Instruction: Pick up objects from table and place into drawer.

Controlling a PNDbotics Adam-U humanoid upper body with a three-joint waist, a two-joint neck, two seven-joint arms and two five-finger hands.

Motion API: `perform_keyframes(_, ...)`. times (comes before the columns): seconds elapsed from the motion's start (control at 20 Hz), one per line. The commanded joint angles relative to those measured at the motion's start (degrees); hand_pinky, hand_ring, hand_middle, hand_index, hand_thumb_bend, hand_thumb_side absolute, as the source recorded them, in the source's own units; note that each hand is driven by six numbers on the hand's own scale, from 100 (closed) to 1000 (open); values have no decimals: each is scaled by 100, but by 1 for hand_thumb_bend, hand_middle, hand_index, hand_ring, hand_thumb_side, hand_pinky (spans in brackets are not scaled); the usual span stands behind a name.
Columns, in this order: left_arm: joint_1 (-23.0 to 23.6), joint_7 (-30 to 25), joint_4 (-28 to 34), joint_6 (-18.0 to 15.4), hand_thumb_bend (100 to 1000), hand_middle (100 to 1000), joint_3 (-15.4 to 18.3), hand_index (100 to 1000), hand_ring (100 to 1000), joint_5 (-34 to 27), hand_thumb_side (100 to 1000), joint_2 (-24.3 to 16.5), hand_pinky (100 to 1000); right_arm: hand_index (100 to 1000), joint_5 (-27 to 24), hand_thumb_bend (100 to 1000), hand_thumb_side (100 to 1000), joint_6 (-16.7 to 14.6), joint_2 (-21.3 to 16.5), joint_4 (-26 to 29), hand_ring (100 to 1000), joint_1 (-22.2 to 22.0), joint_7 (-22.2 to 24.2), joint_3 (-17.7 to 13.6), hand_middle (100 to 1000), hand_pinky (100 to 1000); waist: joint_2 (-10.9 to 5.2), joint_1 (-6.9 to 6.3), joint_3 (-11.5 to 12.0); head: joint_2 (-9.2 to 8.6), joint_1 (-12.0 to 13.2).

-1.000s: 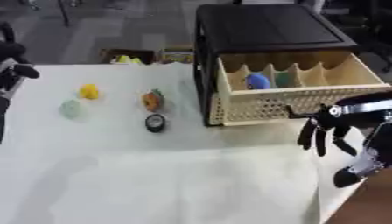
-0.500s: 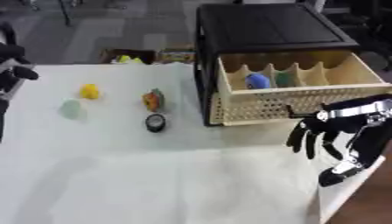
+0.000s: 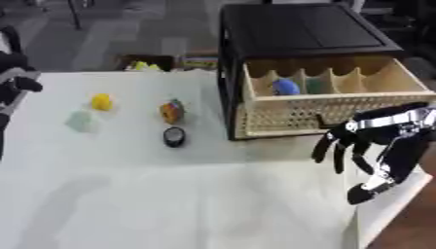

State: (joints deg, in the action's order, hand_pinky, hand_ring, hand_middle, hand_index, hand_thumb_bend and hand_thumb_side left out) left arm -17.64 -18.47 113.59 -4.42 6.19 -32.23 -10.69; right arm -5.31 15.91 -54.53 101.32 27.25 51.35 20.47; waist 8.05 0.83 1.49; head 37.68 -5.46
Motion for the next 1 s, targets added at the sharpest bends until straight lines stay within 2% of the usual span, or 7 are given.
perform_keyframes(0.05,-49,-40,101,-12,100,618,26,722,721,30,994,-19,597,837,72,614,277,87,-95,-85,651,118,62,-43,780,342,-34,-14,19,-66,-21)
perform_keyframes(0.3,-43,-85,101,-19,100,618,28,721,714,68,997,4,597,833,84,596,291,74,-56,-155,646,185,62,-44,778,332,9,-29,38,-94,-41)
perform_keyframes(1.0,-9,-168,101,-34,100,618,39,720,710,147,1000,59,598,824,291,644,327,-28,75,-354,636,558,62,-202,768,308,62,-69,71,-197,-99)
